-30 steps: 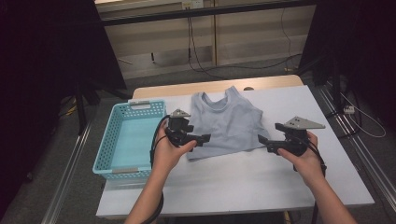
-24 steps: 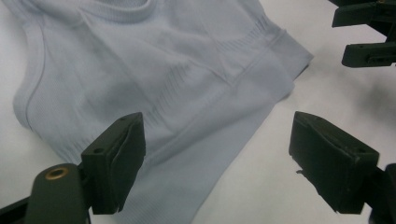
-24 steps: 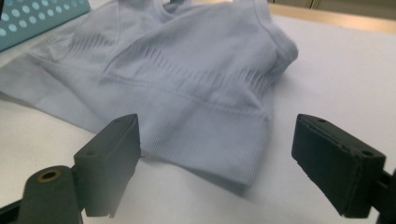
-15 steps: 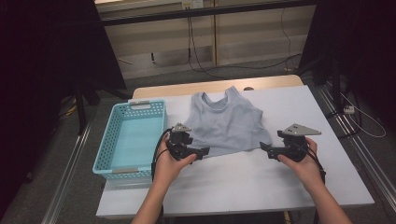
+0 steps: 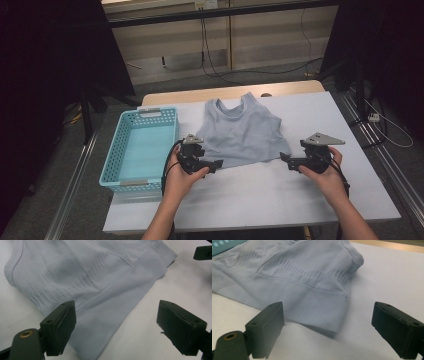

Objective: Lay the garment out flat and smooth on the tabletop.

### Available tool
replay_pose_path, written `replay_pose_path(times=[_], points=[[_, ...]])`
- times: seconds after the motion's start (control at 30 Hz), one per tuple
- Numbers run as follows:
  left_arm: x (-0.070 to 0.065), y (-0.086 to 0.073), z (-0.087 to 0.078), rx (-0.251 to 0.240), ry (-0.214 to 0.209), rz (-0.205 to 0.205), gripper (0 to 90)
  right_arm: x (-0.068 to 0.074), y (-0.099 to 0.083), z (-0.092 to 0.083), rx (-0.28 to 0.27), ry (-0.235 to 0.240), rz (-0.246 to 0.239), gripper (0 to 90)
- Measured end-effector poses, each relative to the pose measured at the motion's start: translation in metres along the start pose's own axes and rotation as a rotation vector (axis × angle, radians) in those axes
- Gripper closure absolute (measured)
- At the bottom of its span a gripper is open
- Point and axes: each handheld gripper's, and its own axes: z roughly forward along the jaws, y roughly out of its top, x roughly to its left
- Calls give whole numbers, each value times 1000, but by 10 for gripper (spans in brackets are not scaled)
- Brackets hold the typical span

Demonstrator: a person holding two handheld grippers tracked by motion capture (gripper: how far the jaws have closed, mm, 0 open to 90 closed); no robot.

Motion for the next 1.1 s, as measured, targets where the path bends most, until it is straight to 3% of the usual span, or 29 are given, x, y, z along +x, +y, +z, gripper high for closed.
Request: replay_pose_path(times=[0.3, 0.37, 0.43, 0.5, 0.57, 0.8, 1.1], points=[[-1, -2, -5, -19, 11, -3, 155, 0, 2, 6, 15, 5, -7, 141], [-1, -2, -6, -21, 12, 2, 154, 0, 2, 8, 20, 6, -8, 224], [-1, -2, -6, -21, 11, 2, 154, -1, 2, 7, 10, -12, -19, 388], [0, -3, -6, -19, 11, 1, 153, -2, 4, 6, -3, 5, 2, 425], [1, -4, -5, -12, 10, 2, 152, -3, 5, 6, 1, 5, -7, 500], [1, -4, -5, -9, 13, 12, 151, -3, 5, 9, 26, 9, -47, 565], [0, -3, -5, -22, 9, 10, 151, -4, 5, 10, 45, 39, -52, 678]])
